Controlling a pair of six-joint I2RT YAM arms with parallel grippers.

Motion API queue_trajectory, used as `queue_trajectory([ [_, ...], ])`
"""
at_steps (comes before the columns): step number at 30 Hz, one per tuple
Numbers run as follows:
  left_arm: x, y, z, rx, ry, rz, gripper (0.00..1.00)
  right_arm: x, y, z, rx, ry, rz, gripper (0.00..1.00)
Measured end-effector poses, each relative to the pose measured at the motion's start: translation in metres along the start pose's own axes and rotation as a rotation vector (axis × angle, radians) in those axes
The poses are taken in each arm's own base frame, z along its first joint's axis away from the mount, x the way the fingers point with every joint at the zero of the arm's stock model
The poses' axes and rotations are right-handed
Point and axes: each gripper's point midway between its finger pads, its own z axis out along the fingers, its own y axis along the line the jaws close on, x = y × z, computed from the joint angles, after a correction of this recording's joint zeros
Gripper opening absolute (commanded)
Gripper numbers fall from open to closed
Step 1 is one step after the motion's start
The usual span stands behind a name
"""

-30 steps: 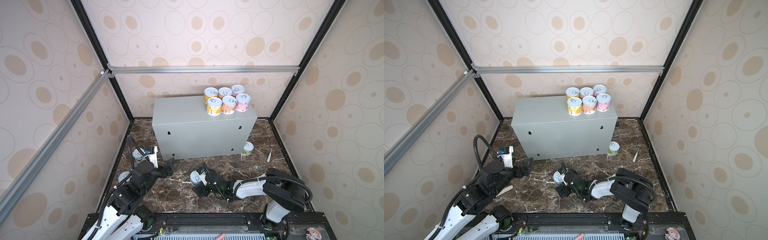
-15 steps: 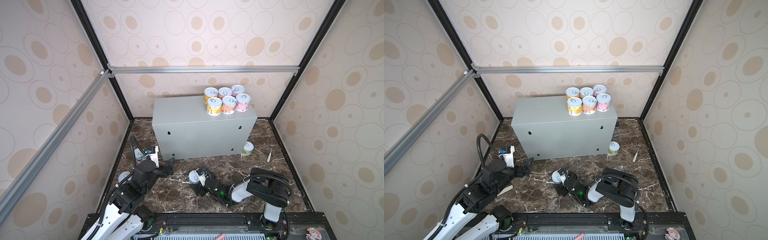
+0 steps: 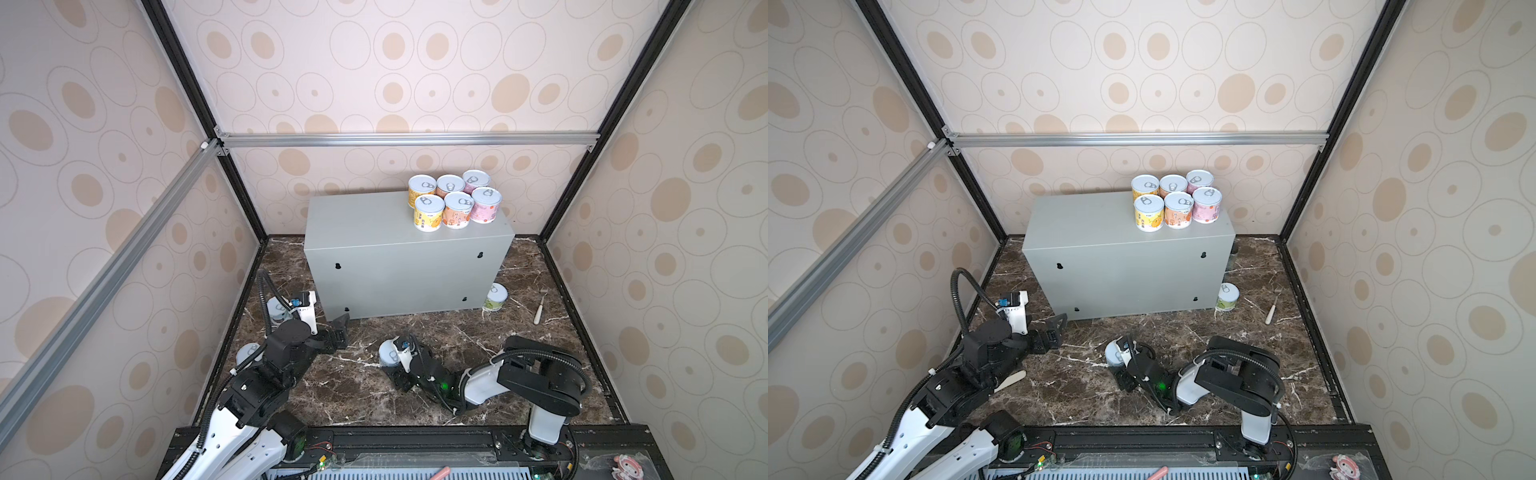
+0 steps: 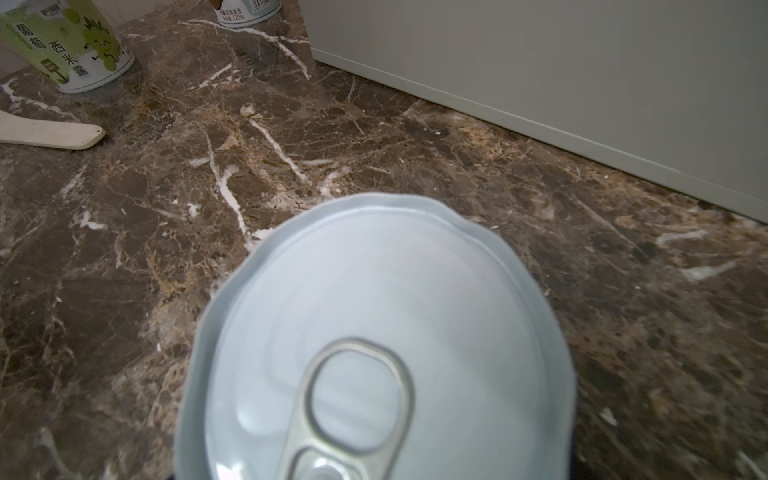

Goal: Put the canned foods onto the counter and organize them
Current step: 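Raise the held pale blue can up toward the cabinet top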

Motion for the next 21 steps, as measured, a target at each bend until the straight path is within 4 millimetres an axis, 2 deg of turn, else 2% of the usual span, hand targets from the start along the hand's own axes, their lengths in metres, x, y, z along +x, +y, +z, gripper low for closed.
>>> queue_trajectory([
  [6,-0.001,0.001,-0.004,0.004,-0.013,-0.011,0.99,0.003,-0.005,-0.011,0.029,0.056,-0.018,0.60],
  [9,-0.001,0.002,-0.006,0.003,-0.018,-0.013,0.99,-0.004,-0.008,-0.018,0.063,0.098,-0.024,0.61],
  [15,-0.002,0.003,-0.006,0.002,-0.020,-0.014,0.99,-0.065,-0.006,-0.046,0.099,0.049,0.004,0.61],
  [17,-0.001,0.003,-0.006,0.002,-0.018,-0.014,0.99,-0.089,-0.007,-0.060,0.113,0.017,0.017,0.60],
  [21,-0.001,0.003,-0.005,0.001,-0.016,-0.020,0.99,-0.123,-0.011,-0.089,0.140,-0.018,0.030,0.60],
])
